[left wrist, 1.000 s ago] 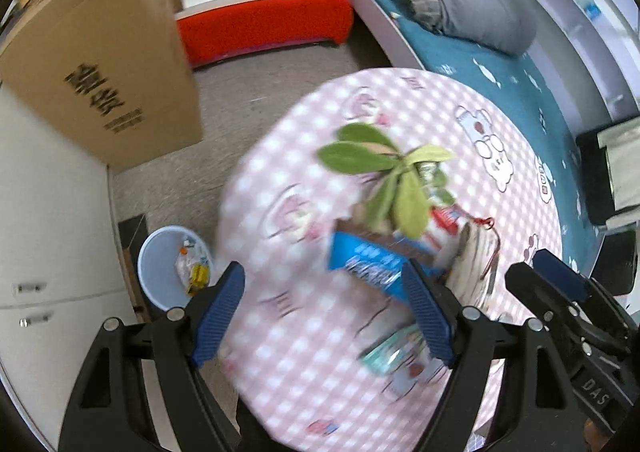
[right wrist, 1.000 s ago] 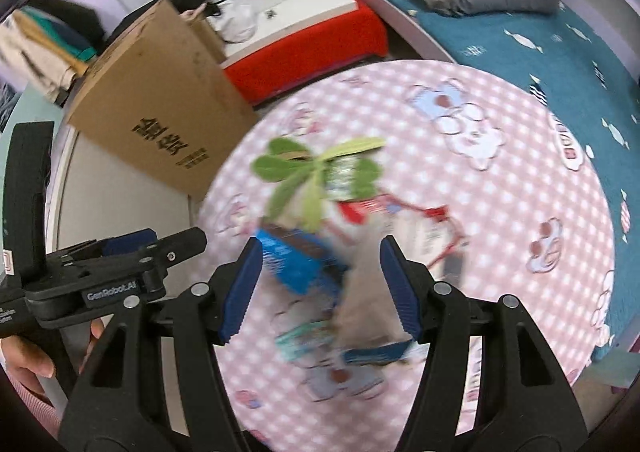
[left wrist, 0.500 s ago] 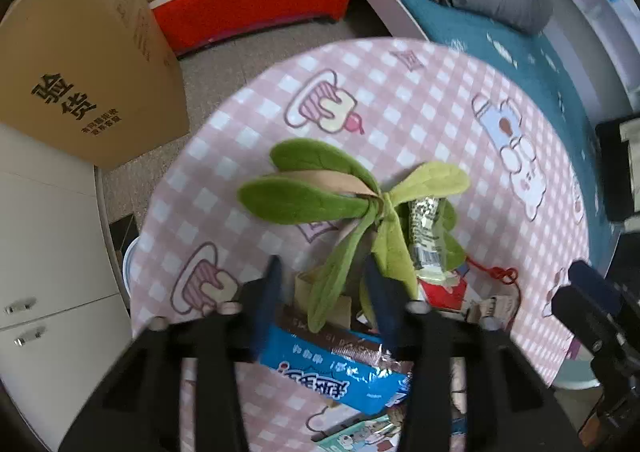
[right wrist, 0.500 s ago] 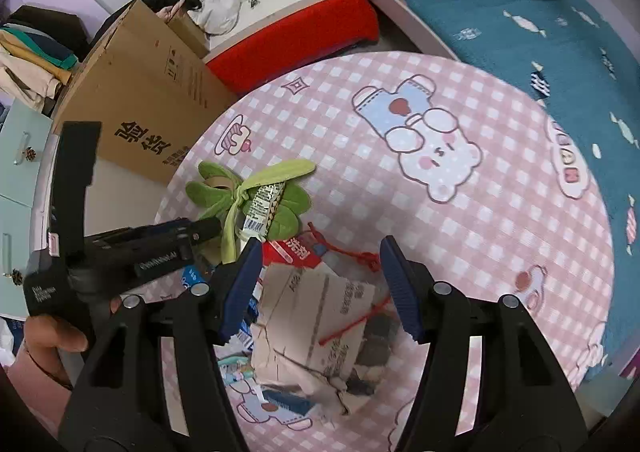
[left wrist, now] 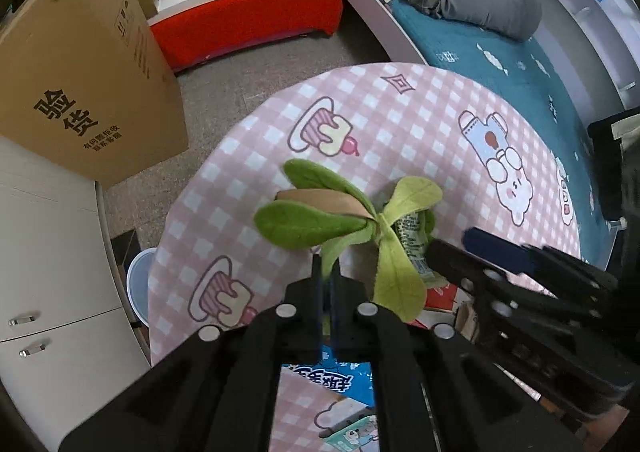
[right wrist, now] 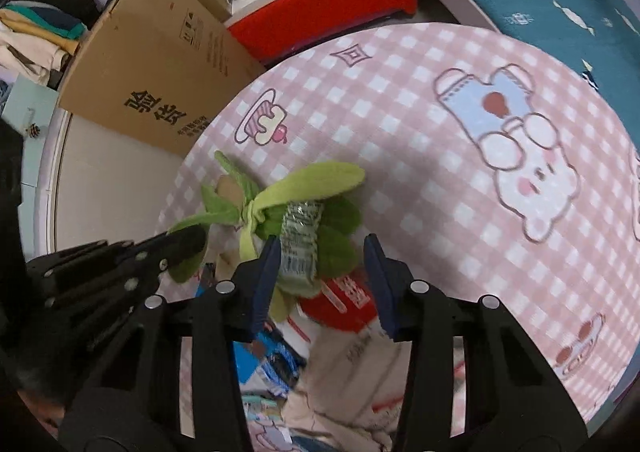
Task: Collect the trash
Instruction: 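Grasp the green plush plant with the left gripper while the right grasps a barcoded wrapper, then carry both items to the blue wastebasket and open both grippers over it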
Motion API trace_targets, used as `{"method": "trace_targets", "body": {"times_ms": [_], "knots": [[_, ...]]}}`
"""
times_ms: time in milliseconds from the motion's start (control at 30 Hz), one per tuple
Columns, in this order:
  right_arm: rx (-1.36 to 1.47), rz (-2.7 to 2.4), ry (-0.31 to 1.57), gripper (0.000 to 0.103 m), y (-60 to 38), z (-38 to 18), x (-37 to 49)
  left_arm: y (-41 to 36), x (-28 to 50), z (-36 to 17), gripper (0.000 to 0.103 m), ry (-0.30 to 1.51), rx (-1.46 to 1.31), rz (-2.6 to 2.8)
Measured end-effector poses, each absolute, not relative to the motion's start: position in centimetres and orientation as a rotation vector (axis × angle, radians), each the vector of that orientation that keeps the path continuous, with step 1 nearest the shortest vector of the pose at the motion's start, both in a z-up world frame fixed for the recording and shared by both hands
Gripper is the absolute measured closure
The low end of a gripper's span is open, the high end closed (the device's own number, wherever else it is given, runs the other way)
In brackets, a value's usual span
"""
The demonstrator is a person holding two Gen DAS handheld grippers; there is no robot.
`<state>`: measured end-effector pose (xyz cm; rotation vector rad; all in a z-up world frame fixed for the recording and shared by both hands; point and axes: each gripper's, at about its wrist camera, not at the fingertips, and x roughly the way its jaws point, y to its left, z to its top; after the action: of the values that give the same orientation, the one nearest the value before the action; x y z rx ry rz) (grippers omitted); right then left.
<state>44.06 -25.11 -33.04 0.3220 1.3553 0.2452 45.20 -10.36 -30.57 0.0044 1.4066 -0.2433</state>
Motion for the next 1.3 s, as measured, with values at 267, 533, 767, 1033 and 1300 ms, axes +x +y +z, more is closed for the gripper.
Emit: {"method": "trace_targets", "body": {"times_ms": [267, 533, 767, 1033, 1300], "knots": [[0.307, 0.271, 1.409, 0.082, -23.8, -34.7, 45.5, -10.6, 44.8, -30.4, 0.101, 1.389, 0.004, -0.275], [0.329, 0.259, 1.319, 0.086, -25.7, -30.8, 44.2, -9.5, 44.4, -27.1, 0.101, 1.306, -0.041, -0.283], [0.355, 0.264, 1.246, 0.086, -24.5, -26.8, 42.7, -5.4, 43.7, -21.9, 0.101, 1.203, -0.054, -0.212], [0.333, 0.394, 1.227, 0.086, -15.2, -24.5, 41.0, 2.6, 41.4, -19.7, 0.101, 1.183, -0.048, -0.101], [0.260, 0.518, 1.292, 0.086, -3.4, -25.3, 38.7, 12.7, 37.6, -22.2, 0.101, 1.261, -0.021, 0.031]]}}
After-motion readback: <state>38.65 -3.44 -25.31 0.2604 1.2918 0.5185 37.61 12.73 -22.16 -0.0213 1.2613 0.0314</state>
